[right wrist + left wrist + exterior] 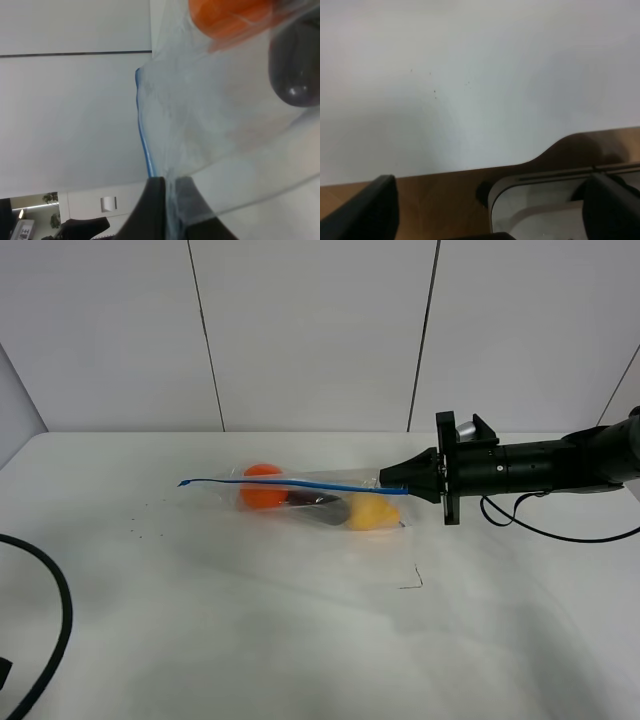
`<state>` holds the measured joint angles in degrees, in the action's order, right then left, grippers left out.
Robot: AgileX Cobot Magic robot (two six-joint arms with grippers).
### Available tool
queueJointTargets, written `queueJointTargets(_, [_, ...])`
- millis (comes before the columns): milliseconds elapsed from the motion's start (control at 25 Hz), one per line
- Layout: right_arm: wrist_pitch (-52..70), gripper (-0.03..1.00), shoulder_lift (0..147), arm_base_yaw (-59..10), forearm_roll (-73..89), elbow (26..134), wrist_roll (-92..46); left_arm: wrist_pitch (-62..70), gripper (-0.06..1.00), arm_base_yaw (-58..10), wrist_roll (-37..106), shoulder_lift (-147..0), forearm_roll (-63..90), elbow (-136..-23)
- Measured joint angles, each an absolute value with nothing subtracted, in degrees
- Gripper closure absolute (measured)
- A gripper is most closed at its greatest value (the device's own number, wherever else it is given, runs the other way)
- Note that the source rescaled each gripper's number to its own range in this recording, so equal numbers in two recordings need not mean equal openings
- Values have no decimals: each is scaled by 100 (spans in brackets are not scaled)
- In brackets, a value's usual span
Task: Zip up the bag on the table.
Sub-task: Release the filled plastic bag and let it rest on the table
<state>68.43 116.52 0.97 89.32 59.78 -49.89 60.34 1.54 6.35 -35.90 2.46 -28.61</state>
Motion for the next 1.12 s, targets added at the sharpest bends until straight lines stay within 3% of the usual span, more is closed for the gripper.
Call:
queueJointTargets(520, [6843,97,11652,97,8932,5978,-4989,6027,-6,135,630,-2508,233,-2861])
queueJointTargets(800, [6843,97,11652,97,8932,5978,-4989,6034,-6,-499,625,-1111,239,-2843])
queueJointTargets(1120, [6843,97,11652,97,8932,5978,-4989,6038,-6,-140,625,-501,243,-2836])
